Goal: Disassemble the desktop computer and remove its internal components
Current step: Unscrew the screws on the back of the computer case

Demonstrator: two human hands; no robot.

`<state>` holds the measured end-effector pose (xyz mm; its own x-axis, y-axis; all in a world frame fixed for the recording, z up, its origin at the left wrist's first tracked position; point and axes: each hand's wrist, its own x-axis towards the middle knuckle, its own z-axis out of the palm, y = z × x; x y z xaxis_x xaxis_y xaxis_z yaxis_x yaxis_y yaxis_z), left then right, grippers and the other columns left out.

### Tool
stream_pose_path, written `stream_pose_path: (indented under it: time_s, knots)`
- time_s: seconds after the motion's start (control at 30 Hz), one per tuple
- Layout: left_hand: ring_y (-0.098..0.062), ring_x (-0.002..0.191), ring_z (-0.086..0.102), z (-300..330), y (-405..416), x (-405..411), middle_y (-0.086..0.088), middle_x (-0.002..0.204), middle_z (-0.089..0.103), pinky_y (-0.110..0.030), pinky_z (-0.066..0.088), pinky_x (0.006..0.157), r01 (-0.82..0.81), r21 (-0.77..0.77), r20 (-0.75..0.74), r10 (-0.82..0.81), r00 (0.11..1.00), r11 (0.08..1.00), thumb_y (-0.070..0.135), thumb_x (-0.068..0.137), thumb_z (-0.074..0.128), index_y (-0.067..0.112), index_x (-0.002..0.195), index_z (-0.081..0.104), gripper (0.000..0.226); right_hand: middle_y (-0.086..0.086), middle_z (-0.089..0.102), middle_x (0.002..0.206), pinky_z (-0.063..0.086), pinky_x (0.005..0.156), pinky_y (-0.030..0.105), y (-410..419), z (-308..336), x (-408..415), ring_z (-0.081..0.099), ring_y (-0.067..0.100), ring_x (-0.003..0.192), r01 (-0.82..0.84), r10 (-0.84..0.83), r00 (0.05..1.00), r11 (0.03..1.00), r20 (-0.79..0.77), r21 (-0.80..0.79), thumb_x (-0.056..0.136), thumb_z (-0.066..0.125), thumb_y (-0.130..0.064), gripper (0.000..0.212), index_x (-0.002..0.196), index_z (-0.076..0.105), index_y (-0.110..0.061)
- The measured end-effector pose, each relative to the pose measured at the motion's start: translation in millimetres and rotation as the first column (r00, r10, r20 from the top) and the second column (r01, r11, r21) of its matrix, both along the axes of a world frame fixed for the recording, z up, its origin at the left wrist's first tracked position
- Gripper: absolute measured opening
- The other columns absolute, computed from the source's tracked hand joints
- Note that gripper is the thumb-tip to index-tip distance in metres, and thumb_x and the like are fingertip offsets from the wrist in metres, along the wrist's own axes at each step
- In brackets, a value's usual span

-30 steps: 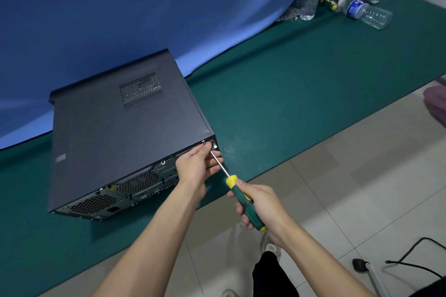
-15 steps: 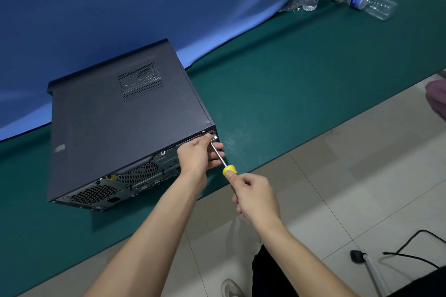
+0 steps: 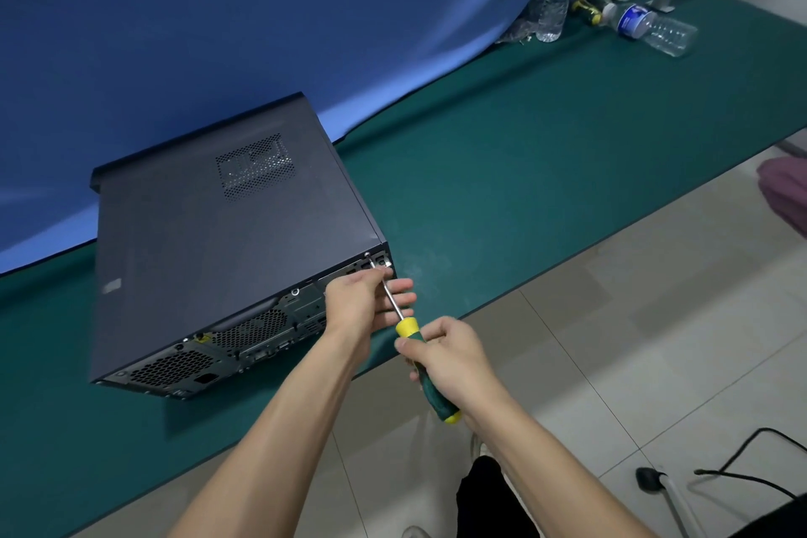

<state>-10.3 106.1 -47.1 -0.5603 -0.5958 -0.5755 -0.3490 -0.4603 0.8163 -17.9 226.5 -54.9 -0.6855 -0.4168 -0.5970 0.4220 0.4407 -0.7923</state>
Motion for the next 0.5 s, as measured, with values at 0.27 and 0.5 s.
stream_pose_path:
  time_s: [0.27,0.5]
  knots:
    - [-0.018,0.039,0.058,5.4,0.9,-1.3,-0.016,0.063,0.059,-0.028,0.054,0.042,-0.057,0.011,0.006,0.057,0.998,0.998,0.001,0.098,0.042,-0.005,0.080,0.055,0.023,0.007,0.066,0.061,0.048,0.044,0.021,0.4,12.1,3.9,0.062,0.019,0.046,-0.005,0.088,0.925,0.975,0.368,-0.221,0.098,0.048,-0.031,0.028,0.097,0.057,-0.004]
    - [-0.015,0.042,0.061,8.3,-3.5,6.4,-0.009,0.063,0.064,-0.023,0.050,0.040,0.069,-0.049,0.085,-0.064,0.994,0.996,0.008,0.092,0.058,0.002,0.079,0.059,0.015,0.004,0.059,0.063,0.045,0.045,0.020,0.0,5.4,4.4,0.056,0.012,0.046,0.046,-0.016,0.979,0.989,0.201,-0.142,0.087,0.067,-0.016,0.018,0.081,0.053,-0.008]
